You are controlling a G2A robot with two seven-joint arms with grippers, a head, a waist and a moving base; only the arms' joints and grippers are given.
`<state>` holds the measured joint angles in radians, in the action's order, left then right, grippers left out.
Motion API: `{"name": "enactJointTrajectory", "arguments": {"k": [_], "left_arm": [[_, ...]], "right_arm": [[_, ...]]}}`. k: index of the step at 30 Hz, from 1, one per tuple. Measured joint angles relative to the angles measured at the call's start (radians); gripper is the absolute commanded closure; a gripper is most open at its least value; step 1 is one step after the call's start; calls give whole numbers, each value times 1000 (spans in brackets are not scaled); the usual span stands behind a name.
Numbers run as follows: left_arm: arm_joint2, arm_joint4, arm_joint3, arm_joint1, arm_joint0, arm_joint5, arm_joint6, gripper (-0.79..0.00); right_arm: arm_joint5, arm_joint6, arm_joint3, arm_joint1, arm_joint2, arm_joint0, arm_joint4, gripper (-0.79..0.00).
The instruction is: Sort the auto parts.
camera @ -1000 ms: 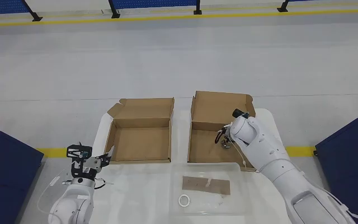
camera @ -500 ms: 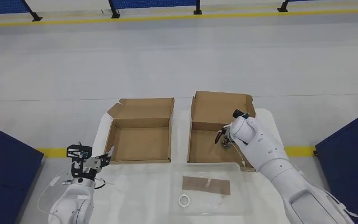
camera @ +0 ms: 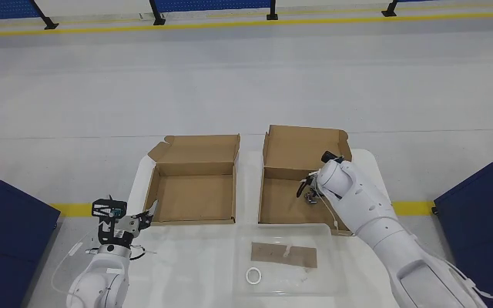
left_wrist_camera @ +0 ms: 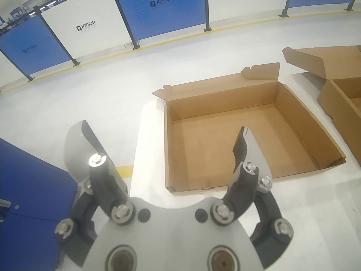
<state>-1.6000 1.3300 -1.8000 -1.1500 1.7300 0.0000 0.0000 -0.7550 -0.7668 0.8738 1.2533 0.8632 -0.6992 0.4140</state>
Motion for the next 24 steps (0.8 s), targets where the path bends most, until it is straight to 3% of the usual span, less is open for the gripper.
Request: {"name": "enactJointTrajectory", "arguments": {"k": [5,16,24], "left_arm": [[0,0,0,0,0,0,0,-785],[0,0,0,0,0,0,0,-785],[0,0,0,0,0,0,0,-785]], "right_arm": [[3,-4,-6,3,3,2,4,-6],[10,-7,-12,6,15,3,11,-135],[20,-17,5,6,25,-2,18,-182]]}}
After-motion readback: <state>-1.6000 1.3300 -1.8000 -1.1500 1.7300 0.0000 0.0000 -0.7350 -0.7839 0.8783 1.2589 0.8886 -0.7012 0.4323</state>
